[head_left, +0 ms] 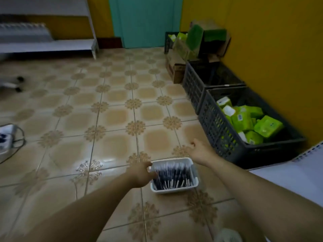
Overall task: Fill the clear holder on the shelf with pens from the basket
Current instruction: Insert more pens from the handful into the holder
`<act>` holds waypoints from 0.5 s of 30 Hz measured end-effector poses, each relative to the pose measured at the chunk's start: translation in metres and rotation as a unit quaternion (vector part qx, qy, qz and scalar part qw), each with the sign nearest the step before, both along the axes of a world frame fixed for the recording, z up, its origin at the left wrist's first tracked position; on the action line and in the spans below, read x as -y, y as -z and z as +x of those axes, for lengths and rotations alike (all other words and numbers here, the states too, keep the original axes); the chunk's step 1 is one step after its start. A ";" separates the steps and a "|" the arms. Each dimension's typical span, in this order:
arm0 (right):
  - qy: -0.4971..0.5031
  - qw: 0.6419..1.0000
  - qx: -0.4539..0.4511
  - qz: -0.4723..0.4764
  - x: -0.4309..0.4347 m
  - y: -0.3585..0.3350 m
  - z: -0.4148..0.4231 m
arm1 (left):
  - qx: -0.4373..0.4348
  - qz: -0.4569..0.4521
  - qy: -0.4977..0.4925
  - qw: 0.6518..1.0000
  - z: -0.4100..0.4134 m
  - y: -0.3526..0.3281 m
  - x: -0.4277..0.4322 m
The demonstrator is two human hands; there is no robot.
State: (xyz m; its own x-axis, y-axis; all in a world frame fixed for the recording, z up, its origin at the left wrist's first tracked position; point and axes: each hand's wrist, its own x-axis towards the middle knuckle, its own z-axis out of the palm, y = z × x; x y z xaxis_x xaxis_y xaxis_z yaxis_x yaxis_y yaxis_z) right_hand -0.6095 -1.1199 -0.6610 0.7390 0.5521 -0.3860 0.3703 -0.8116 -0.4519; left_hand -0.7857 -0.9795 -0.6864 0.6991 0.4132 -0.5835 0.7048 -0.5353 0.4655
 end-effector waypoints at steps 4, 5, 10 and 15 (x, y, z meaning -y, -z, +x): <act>0.002 0.997 -0.064 -0.033 -0.020 0.100 0.024 | -0.043 -0.046 0.001 0.998 0.034 0.084 -0.017; 0.006 0.996 -0.079 -0.041 -0.023 0.124 0.030 | -0.047 -0.060 -0.004 0.997 0.045 0.103 -0.019; 0.001 0.987 -0.121 -0.103 -0.026 0.223 0.049 | -0.051 -0.109 -0.031 0.992 0.092 0.188 -0.020; 0.034 0.982 -0.147 -0.110 -0.027 0.282 0.062 | -0.066 -0.139 -0.102 0.983 0.121 0.248 -0.011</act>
State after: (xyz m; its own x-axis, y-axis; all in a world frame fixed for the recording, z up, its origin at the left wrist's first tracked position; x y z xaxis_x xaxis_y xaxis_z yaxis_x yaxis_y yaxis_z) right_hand -0.5472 -1.0927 -0.9435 0.6092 0.3844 -0.6936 0.1917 -0.9201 -0.3416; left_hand -0.6649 -0.9690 -0.9344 0.5289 0.3491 -0.7736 0.8484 -0.2422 0.4707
